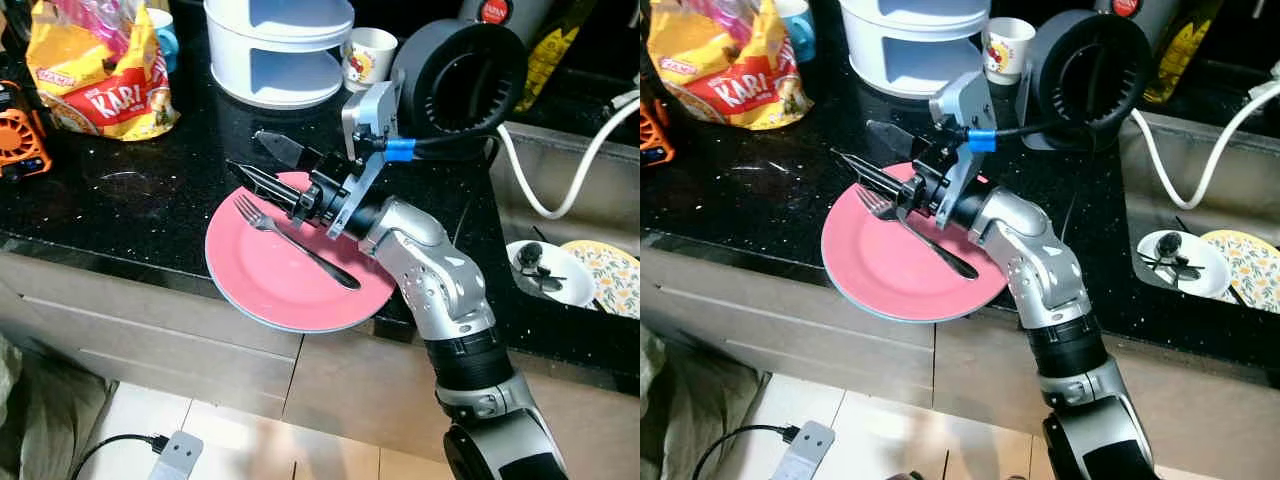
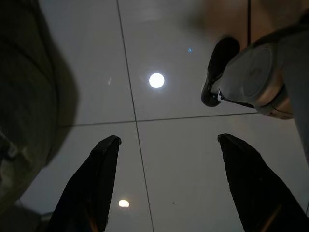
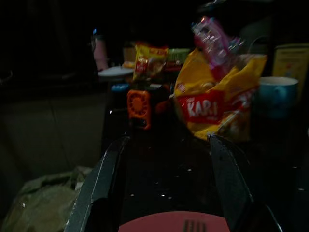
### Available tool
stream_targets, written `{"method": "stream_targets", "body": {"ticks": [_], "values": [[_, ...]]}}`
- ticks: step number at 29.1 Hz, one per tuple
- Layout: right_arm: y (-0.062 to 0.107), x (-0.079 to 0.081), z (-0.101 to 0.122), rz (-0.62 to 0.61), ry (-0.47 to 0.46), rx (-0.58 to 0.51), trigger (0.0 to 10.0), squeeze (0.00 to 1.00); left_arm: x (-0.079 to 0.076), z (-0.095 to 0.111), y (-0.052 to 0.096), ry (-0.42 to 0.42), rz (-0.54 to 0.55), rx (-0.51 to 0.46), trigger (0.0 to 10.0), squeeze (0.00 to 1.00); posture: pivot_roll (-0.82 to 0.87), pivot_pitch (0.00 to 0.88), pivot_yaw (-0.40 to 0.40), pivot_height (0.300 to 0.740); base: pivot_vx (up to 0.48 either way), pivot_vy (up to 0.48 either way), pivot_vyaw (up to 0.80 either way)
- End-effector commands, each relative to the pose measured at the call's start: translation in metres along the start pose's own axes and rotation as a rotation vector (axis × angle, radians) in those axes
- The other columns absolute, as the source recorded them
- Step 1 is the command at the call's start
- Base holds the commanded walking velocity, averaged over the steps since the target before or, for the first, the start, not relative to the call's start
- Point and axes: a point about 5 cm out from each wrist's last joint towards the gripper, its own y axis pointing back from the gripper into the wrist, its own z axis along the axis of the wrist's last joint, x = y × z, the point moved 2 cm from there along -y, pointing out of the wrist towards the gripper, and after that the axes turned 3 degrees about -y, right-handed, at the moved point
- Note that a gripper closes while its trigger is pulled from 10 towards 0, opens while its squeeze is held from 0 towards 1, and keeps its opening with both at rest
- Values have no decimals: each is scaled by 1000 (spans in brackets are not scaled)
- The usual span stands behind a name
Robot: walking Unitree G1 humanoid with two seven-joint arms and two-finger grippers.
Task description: Kitchen organization
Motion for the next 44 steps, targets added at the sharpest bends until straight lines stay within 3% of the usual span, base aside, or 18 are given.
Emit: {"method": "stream_targets", "body": {"ticks": [1, 9, 16, 18, 24, 28, 32, 39, 44], "values": [[4, -3, 3, -20, -1, -19, 10000, 0, -4, -13, 2, -5, -13, 47, 10000, 0, 103, 88, -62, 740, 0, 0, 800], [5, -4, 3, -29, 4, -14, 10000, 0, -6, -13, 2, -5, -23, 48, 10000, 0, 102, 89, -62, 740, 0, 0, 800], [7, -5, -10, -22, 76, 103, 10000, 0, -7, -14, 2, -6, -24, 50, 10000, 0, 102, 89, -63, 740, 0, 0, 114], [10, -8, -14, -28, 115, 169, 10000, 0, -7, -14, 2, -7, -24, 51, 10000, 0, 102, 89, -62, 740, 0, 0, 0], [23, -36, -17, -160, 228, 353, 10000, 0, -8, -15, 2, -5, -27, 52, 10000, 0, 101, 89, -65, 740, 0, 0, 0], [34, -42, -18, -162, 266, 455, 10000, 0, -9, -15, 2, -5, -31, 53, 10000, 0, 95, 88, -67, 740, 0, 0, 0], [45, -47, -23, -201, 249, 552, 10000, 0, -10, -14, 2, -6, -34, 52, 10000, 0, 95, 88, -67, 740, 0, 0, 0], [57, -50, -27, -233, 206, 617, 10000, 0, -9, -13, 1, -6, -33, 48, 10000, 0, 95, 86, -72, 740, 0, 0, 0], [86, -54, -29, -276, 145, 735, 10000, 0, -9, -14, 2, -9, -33, 51, 10000, 0, 88, 81, -77, 740, 0, 0, 0]]}}
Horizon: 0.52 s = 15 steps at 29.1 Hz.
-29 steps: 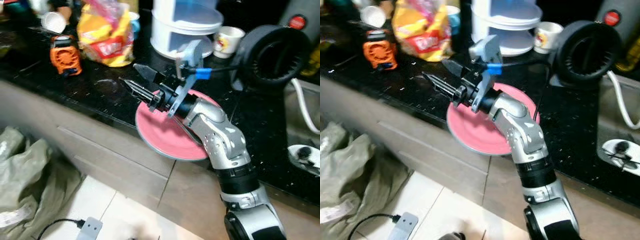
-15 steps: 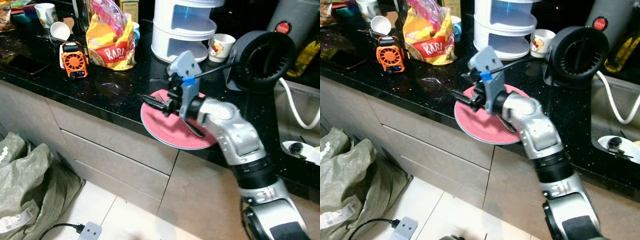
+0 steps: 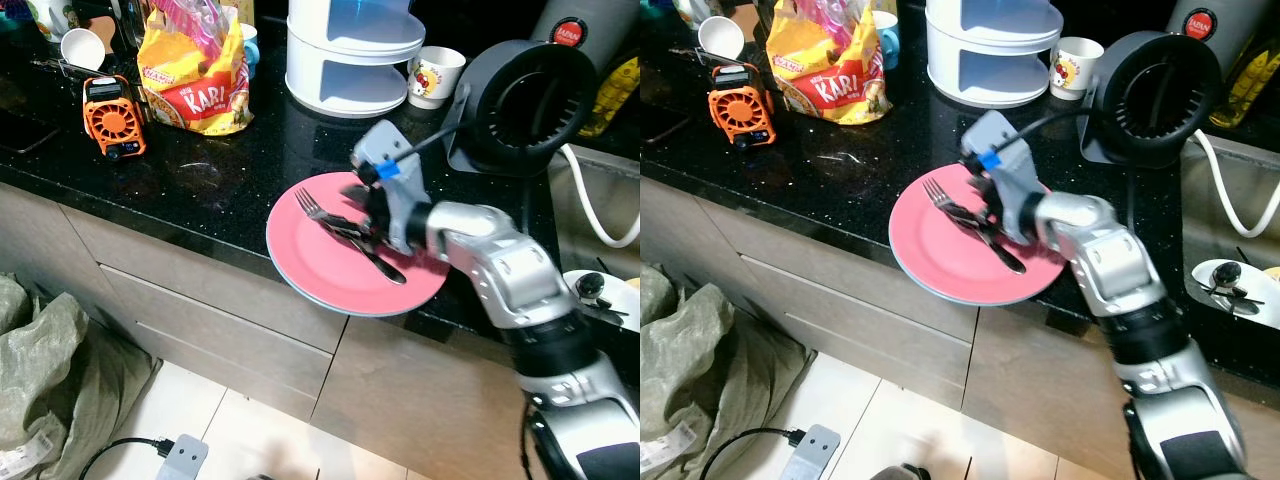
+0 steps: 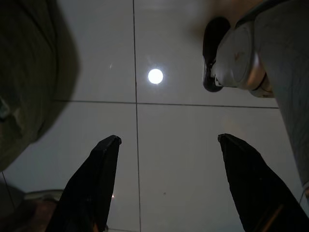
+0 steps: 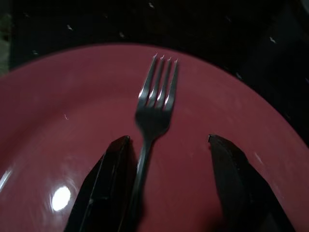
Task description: Kitchen organization
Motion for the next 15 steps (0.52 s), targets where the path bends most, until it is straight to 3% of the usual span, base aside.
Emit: {"method": "stream_targets", "body": {"ticks": [1, 6, 12, 13, 15], "values": [[3, 1, -9, 8, -30, 38, 10000, 0, -4, -8, 1, -5, -16, 26, 10000, 0, 88, 81, -77, 740, 0, 0, 0], [27, 0, -19, 27, -63, 85, 10000, 0, -5, -7, 1, -4, -18, 24, 10000, 0, 86, 76, -81, 740, 0, 0, 0], [33, 9, -30, 59, -63, 151, 10000, 0, -5, -7, 1, -9, -19, 24, 10000, 0, 78, 75, -78, 740, 0, 0, 0], [32, 17, -37, 87, -68, 181, 6627, 0, -5, -6, 1, -8, -18, 23, 10000, 0, 78, 75, -78, 740, 0, 0, 0], [30, 27, -46, 126, -90, 207, 6078, 0, -4, -6, 1, -6, -16, 22, 10000, 0, 82, 81, -81, 740, 0, 0, 0]]}}
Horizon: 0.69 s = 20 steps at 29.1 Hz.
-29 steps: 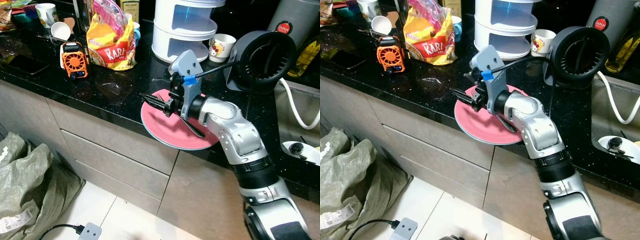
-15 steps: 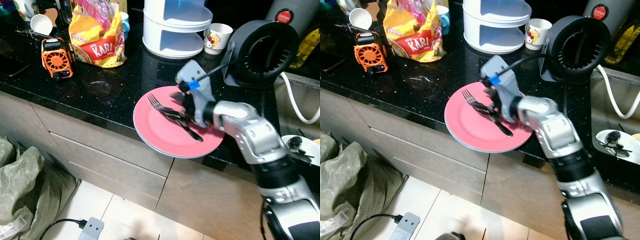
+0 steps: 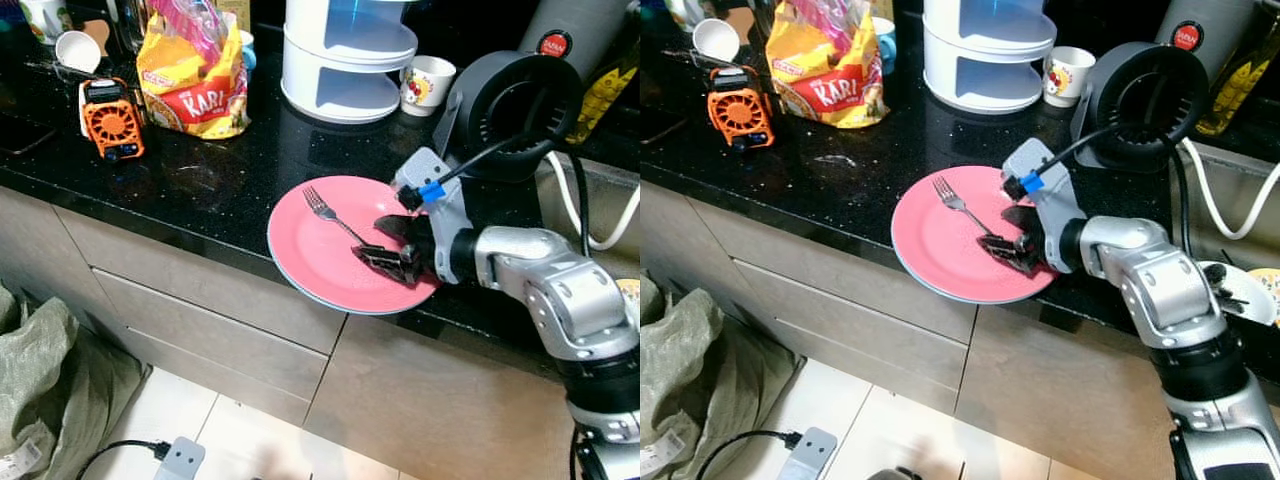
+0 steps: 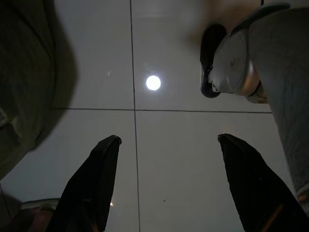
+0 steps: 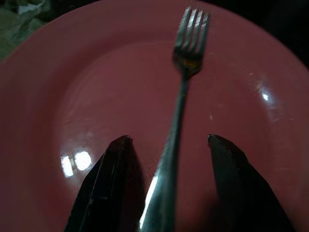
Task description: Kitchen organization
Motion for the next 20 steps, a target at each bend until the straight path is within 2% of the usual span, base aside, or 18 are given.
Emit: {"method": "stream_targets", "body": {"ticks": [1, 2, 3, 5, 7, 8, 9, 10, 16, 20], "values": [[-11, 15, -26, 71, -72, 100, 4431, 0, -4, -6, 1, -4, -14, 22, 10000, 0, 81, 82, -81, 740, 0, 0, 0], [-13, 17, -29, 78, -88, 104, 4431, 0, -4, -6, 1, -3, -14, 22, 10000, 0, 81, 82, -81, 740, 0, 0, 0], [-16, 18, -32, 78, -115, 109, 3686, 0, -4, -7, 1, -2, -15, 23, 10000, 0, 78, 86, -82, 740, 0, 0, 0], [-17, 19, -34, 78, -134, 113, 3686, 0, -5, -7, 1, -1, -15, 24, 10000, 0, 78, 86, -82, 740, 0, 0, 0], [-21, 18, -37, 62, -178, 111, 3608, 0, -6, -9, 1, 0, -17, 27, 10000, 0, 77, 90, -83, 740, 0, 0, 0], [-25, 15, -37, 34, -232, 90, 3843, 0, -7, -10, 1, 1, -18, 31, 10000, 0, 77, 91, -83, 740, 0, 0, 0], [-25, 15, -37, 34, -232, 90, 3843, 0, -7, -10, 1, 1, -18, 31, 10000, 0, 77, 91, -83, 740, 0, 0, 0], [-28, 12, -36, 9, -255, 81, 10000, 0, -7, -11, 1, 2, -18, 33, 10000, 0, 79, 94, -85, 740, 0, 0, 0], [-35, 2, -36, -95, -253, 105, 10000, 0, -8, -13, 2, 8, -20, 35, 10000, 0, 81, 98, -86, 740, 0, 0, 0], [-39, -7, -22, -164, -266, 38, 10000, 0, -9, -13, 2, 9, -20, 35, 10000, 0, 82, 100, -87, 740, 0, 0, 0]]}}
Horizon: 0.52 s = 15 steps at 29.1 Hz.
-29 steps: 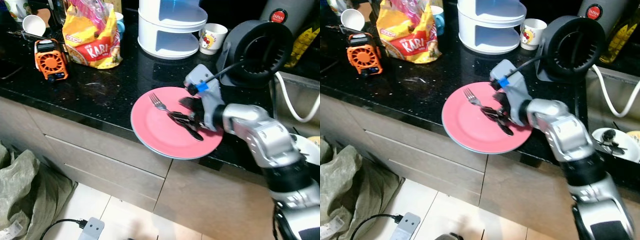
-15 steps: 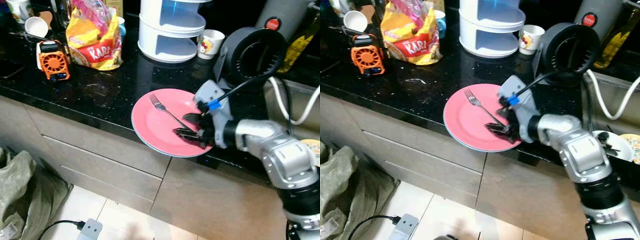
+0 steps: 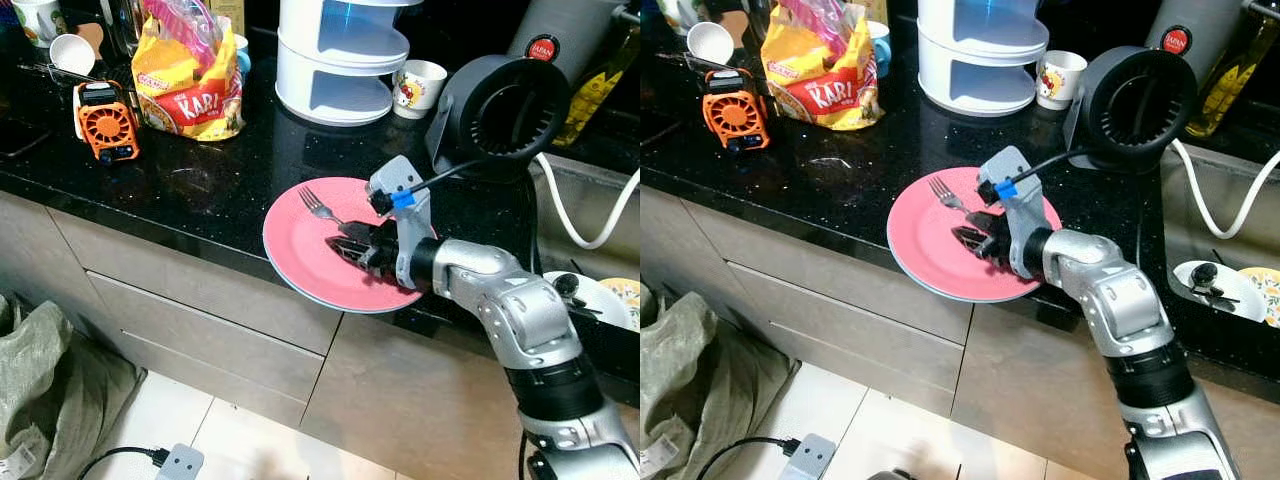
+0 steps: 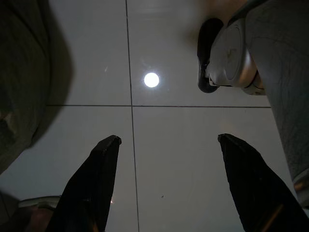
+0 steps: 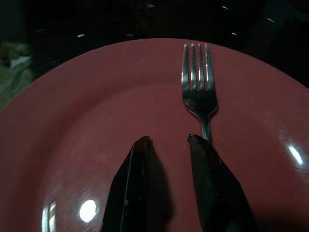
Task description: Kitchen organization
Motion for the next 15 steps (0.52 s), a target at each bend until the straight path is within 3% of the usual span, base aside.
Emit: {"method": "stream_targets", "body": {"ticks": [1, 15], "values": [[0, -11, -11, -66, -31, 48, 10000, 0, -5, -4, 0, 3, -14, 16, 10000, 0, 82, 100, -87, 740, 0, 0, 0], [5, -15, 24, -45, -57, -115, 10000, 0, -6, -5, 0, 3, -15, 18, 10000, 0, 82, 100, -89, 740, 0, 0, 0]]}}
